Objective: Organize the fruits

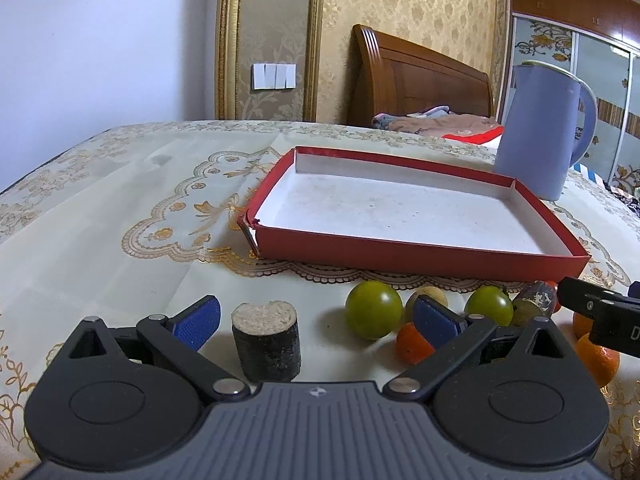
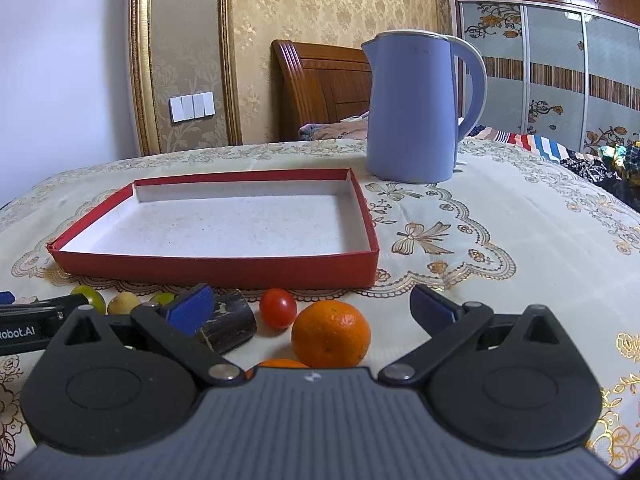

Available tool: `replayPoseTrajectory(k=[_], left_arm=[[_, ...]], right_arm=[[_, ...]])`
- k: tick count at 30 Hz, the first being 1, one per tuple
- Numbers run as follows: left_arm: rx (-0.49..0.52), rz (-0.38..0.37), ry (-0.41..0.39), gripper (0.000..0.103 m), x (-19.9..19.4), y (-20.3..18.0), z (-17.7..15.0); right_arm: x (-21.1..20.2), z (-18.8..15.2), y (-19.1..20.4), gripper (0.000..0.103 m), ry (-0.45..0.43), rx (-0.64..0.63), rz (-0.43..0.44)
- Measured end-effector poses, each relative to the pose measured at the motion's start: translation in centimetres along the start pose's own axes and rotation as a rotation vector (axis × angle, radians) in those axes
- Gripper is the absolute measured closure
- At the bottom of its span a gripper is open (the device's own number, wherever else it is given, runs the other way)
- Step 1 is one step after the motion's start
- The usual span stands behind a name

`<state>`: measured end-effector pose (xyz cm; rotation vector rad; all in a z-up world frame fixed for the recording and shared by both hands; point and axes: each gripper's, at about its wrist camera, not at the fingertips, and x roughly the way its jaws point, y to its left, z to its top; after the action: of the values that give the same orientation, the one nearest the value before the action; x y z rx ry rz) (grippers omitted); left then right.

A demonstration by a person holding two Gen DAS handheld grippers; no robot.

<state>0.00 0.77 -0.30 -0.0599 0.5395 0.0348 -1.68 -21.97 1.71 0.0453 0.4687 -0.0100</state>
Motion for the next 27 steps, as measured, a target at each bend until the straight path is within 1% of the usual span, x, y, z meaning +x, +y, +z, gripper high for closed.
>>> replayPoseTrajectory(k=[13,27], left_arm=[[0.017,-0.032,-0.001,0.0,-0.06,-0.28,0.01],[0.015,-0.032,0.007,0.0,0.04,-0.2,0.06]], right_arm=[[0.26,0.05,-0.01,0.0,0.007,0.0,0.001],[0.86,0.0,-0.26,0.0,0.037,0.02,0.0]])
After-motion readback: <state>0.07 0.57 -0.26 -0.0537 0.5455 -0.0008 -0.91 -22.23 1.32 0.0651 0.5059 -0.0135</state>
